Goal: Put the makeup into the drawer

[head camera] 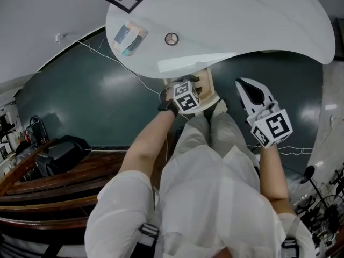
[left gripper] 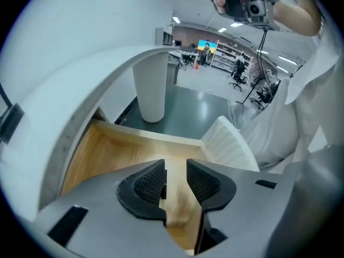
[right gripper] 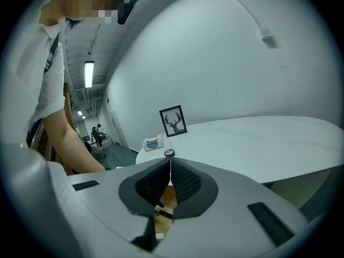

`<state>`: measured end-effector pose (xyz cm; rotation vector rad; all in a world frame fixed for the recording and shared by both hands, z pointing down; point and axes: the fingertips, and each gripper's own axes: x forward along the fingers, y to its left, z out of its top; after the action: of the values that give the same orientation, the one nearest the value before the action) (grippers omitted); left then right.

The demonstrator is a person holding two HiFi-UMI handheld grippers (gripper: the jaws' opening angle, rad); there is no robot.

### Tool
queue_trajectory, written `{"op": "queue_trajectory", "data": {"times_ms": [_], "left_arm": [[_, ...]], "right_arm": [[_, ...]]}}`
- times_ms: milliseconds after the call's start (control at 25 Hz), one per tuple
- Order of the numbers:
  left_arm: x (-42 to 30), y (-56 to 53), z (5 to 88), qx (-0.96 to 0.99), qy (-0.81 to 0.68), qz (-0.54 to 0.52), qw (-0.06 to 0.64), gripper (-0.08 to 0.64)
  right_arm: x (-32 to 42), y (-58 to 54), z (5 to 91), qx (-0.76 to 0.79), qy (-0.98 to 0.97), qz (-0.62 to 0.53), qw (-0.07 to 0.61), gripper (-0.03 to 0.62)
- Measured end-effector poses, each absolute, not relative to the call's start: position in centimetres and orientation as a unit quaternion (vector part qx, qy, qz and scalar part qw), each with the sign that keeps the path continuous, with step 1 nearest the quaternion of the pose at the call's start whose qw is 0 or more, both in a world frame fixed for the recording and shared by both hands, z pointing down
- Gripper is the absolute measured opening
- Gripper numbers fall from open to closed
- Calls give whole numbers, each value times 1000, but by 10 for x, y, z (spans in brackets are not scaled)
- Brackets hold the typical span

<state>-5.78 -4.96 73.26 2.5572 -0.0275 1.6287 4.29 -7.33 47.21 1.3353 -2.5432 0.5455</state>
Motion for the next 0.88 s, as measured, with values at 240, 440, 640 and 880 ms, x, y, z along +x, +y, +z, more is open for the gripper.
{"op": "queue_trajectory", "data": {"times_ms": [240, 440, 640, 880], "left_arm": [[-54, -38, 682, 865, -10, 499, 51, 130], [-56, -39, 639, 881, -26, 470, 45, 124], [-64, -56, 600, 893, -58, 445, 40, 97], [-79, -91, 568, 897, -101, 430, 31, 87]], "right_arm": [[39, -73, 458, 459, -864, 177, 110, 11], [31, -75, 446, 458, -866, 168, 107, 11], [25, -77, 439, 456, -869, 162, 105, 11], [17, -83, 431, 453, -873, 151, 101, 11]]}}
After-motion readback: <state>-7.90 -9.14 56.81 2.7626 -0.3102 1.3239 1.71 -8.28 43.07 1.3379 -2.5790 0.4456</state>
